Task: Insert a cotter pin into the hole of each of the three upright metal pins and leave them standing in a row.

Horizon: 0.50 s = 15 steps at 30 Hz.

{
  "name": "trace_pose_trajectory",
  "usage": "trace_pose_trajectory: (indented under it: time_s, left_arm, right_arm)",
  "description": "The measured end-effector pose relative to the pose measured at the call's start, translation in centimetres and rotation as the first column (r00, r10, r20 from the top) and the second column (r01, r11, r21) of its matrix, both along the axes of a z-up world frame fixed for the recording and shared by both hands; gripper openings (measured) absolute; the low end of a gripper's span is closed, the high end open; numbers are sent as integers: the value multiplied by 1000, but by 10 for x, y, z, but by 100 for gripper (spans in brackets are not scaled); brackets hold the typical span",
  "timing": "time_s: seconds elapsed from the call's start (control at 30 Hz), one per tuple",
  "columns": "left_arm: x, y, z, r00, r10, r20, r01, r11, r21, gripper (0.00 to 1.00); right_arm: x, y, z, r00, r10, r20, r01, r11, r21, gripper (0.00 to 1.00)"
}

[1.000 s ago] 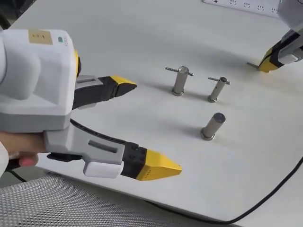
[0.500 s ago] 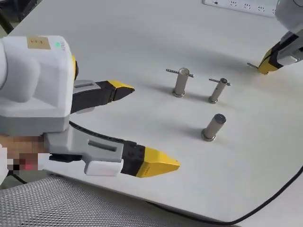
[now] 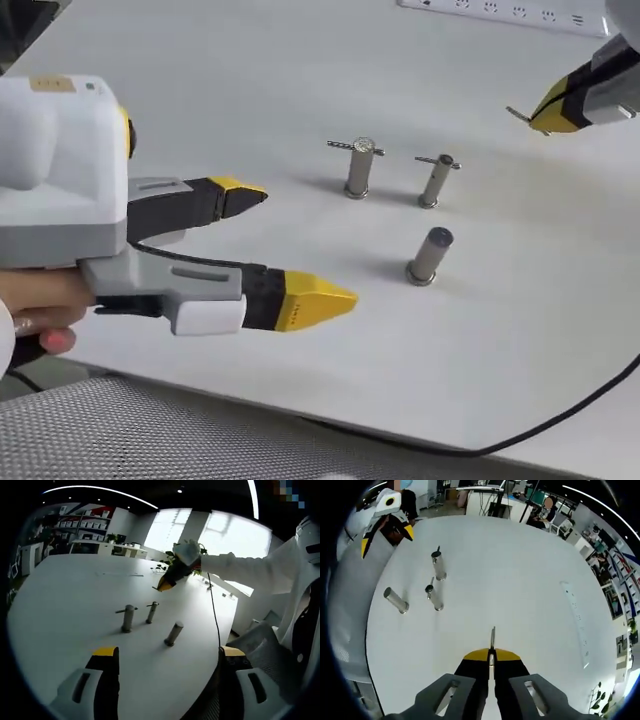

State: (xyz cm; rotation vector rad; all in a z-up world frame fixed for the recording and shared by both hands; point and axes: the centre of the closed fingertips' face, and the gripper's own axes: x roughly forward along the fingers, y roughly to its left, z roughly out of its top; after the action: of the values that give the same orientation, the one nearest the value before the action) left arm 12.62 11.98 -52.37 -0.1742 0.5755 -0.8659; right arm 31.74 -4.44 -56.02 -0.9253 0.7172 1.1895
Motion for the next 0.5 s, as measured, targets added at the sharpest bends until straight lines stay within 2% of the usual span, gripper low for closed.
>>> trace_pose_trajectory:
  time_s: [0.1,0.13,0.2,0.23,0.27,0.3,0.4,0.43,0.5]
  left_arm:
    - [3,-2,0,1000,4,-11,-4,1000,-12,77]
    - [4,-4,1,1000,8,-15,-8,1000,-11,77]
    - [8,-4,-1,999,22,-27,-22,1000,-2,76]
    - [10,-4,-1,999,24,-28,-24,1000,-1,75]
    - [12,-5,-1,999,22,-33,-22,1000,-1,73]
    - [13,-6,0,999,21,-35,-21,1000,-5,70]
    - [20,-13,7,999,18,-37,-20,999,-40,62]
    - [23,-18,9,999,11,-39,-13,999,-49,60]
    - [27,-24,12,999,2,-35,-4,998,-55,57]
  right_arm:
    - [-6,2,12,991,79,110,-80,997,8,0]
    - [-10,1,17,989,67,133,-70,997,18,0]
    - [-18,1,26,985,61,163,-70,996,50,0]
    - [-22,0,29,984,58,170,-67,996,52,0]
    - [-24,0,35,976,66,207,-79,995,53,0]
    - [-28,0,38,974,64,215,-78,995,57,0]
    - [-33,1,48,966,56,254,-80,993,84,0]
    - [-42,4,53,961,57,271,-85,992,95,0]
    - [-48,7,59,954,50,297,-87,990,112,0]
